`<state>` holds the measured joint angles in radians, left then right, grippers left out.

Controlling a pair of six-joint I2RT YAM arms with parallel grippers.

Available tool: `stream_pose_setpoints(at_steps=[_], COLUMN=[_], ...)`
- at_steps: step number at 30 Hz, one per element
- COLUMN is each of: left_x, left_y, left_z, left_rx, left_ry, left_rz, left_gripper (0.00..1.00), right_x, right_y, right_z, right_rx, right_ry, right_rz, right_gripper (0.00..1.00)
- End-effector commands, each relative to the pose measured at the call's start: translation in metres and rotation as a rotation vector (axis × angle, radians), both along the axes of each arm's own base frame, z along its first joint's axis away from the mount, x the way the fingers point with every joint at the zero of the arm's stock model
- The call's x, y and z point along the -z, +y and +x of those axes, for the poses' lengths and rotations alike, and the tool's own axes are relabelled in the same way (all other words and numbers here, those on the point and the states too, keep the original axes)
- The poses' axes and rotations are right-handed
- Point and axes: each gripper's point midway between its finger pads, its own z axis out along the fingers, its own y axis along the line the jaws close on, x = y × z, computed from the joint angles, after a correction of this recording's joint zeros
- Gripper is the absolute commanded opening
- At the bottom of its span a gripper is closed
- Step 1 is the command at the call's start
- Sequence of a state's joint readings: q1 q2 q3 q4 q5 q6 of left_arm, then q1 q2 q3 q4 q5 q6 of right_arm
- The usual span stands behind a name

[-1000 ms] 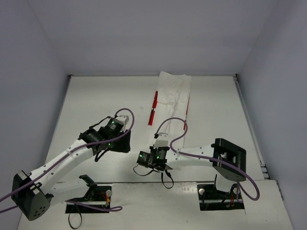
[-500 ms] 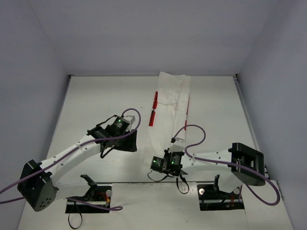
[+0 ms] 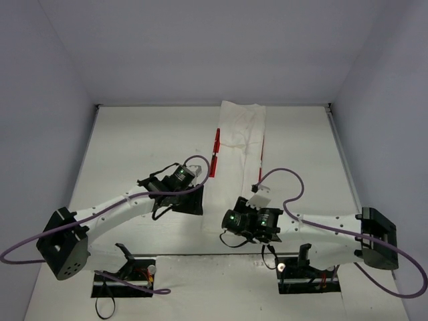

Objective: Fold and stack the t-shirts
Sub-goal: Rotate the tshirt 85 degrees, then grab the bottom of the folded rectangular tshirt with both arms

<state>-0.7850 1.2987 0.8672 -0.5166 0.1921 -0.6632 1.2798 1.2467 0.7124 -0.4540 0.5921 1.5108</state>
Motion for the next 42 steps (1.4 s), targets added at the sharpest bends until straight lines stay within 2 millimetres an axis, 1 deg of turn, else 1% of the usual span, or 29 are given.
stream_pose_setpoints(at_steps=[1,3,4,5,7,9,10,12,19,21,23,26,27,28,30,32,35,37,41,42], left_x=[-0.018,-0.009,-0.007,-0.007,-0.002,0.0,0.0,0.007,0.024,0.03,0.038,0.043,0.045,0.047,0.047,0.048,0.05,0.052,0.052,0.052], left_y=[-0.029,-0.035,-0.038,-0.042,-0.052,-0.058,-0.061,-0.061,-0.057,-0.056,-0.05,-0.049,-0.048,-0.047,-0.045,-0.042,-0.041,-0.042,-0.045,-0.046], left_z=[0.014,0.013,0.013,0.014,0.014,0.013,0.013,0.012,0.004,0.0,-0.005,-0.009,-0.012,-0.014,-0.017,-0.02,-0.025,-0.026,-0.025,-0.026], left_rx=[-0.021,-0.023,-0.019,-0.016,0.002,0.011,0.017,0.02,0.02,0.023,0.02,0.024,0.027,0.028,0.029,0.027,0.027,0.033,0.039,0.044], left_ry=[-0.031,-0.01,-0.003,0.0,0.013,0.027,0.028,0.045,0.094,0.116,0.139,0.158,0.172,0.178,0.183,0.191,0.209,0.222,0.228,0.236], left_rz=[-0.108,-0.11,-0.114,-0.119,-0.122,-0.13,-0.135,-0.121,-0.092,-0.085,-0.066,-0.058,-0.057,-0.055,-0.057,-0.056,-0.059,-0.057,-0.06,-0.063], left_gripper=[0.47,0.47,0.47,0.47,0.47,0.47,0.47,0.47,0.47,0.46,0.46,0.46,0.46,0.46,0.46,0.46,0.46,0.46,0.46,0.44], right_x=[-0.007,-0.001,0.002,0.005,0.007,0.012,0.019,0.029,0.043,0.048,0.051,0.058,0.062,0.064,0.066,0.064,0.071,0.076,0.081,0.082], right_y=[-0.036,-0.056,-0.061,-0.067,-0.08,-0.086,-0.088,-0.096,-0.098,-0.094,-0.09,-0.086,-0.079,-0.079,-0.07,-0.065,-0.063,-0.059,-0.06,-0.061], right_z=[0.014,0.015,0.015,0.012,0.015,0.013,0.009,0.007,0.002,0.001,-0.003,-0.009,-0.011,-0.012,-0.015,-0.014,-0.017,-0.027,-0.037,-0.04], right_rx=[0.066,0.094,0.1,0.104,0.128,0.123,0.12,0.125,0.07,0.038,0.012,-0.032,-0.069,-0.071,-0.119,-0.141,-0.153,-0.176,-0.186,-0.189], right_ry=[-0.042,-0.011,0.006,0.024,0.04,0.068,0.103,0.151,0.216,0.248,0.275,0.326,0.345,0.353,0.39,0.402,0.431,0.479,0.518,0.528], right_rz=[-0.035,-0.033,-0.031,-0.022,-0.015,-0.027,-0.035,-0.071,-0.1,-0.067,-0.034,-0.01,0.01,0.006,0.015,0.016,0.01,0.033,0.042,0.047], right_gripper=[0.41,0.39,0.4,0.41,0.46,0.5,0.53,0.55,0.52,0.51,0.51,0.53,0.53,0.53,0.53,0.53,0.53,0.53,0.52,0.52])
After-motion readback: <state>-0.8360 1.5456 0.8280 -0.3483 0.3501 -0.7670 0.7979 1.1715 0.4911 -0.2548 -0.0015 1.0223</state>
